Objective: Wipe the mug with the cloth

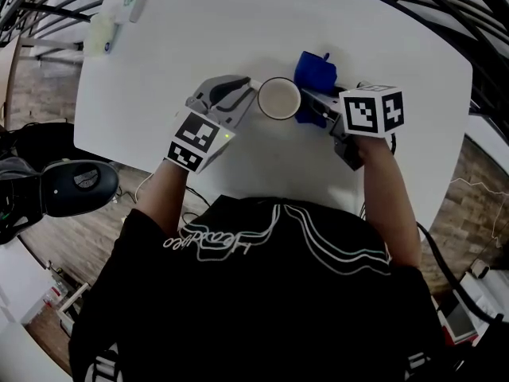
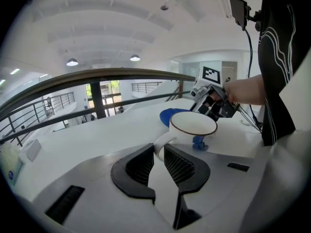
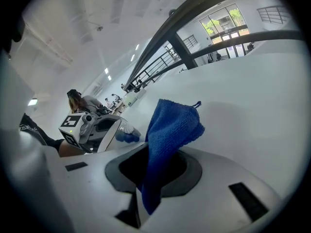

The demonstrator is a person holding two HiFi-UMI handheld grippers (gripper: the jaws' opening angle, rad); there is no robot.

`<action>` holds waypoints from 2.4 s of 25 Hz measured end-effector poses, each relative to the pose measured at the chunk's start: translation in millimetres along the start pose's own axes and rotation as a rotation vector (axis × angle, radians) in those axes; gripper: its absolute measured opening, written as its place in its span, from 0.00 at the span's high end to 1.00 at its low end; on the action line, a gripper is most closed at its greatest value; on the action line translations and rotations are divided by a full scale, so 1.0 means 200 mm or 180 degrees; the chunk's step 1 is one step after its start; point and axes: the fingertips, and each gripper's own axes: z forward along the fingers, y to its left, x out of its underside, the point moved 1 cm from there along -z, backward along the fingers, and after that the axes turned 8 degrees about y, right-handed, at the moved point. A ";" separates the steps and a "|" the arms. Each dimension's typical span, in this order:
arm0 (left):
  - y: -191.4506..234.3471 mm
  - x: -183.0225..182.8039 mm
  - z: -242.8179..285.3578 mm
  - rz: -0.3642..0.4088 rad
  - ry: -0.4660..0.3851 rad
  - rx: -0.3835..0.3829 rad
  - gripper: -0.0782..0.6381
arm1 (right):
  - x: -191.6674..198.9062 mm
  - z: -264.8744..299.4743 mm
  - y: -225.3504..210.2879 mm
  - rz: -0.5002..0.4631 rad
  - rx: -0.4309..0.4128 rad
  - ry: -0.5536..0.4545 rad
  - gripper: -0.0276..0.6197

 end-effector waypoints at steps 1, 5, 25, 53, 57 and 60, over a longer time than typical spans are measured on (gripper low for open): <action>0.00 0.00 0.00 0.0004 -0.0012 0.0002 0.79 | 0.00 0.00 0.00 -0.0021 -0.0006 0.0005 0.88; 0.02 0.02 0.00 0.0051 -0.0080 0.0038 0.79 | -0.02 -0.03 0.00 -0.0100 -0.0016 -0.0108 0.88; 0.12 -0.06 0.09 0.0266 -0.0250 0.0518 0.80 | -0.25 -0.19 0.09 -0.0613 -0.0720 -0.0305 0.88; 0.12 -0.09 0.14 0.0201 -0.0300 0.0635 0.80 | -0.31 0.14 0.11 -0.1133 -0.0921 0.0345 0.88; 0.11 -0.10 0.14 0.0174 -0.0310 0.0619 0.80 | -0.30 0.18 0.08 -0.0870 -0.0877 0.0429 0.88; 0.11 -0.11 0.15 0.0102 -0.0320 0.0628 0.80 | -0.29 0.21 0.05 -0.0703 -0.0801 0.0507 0.88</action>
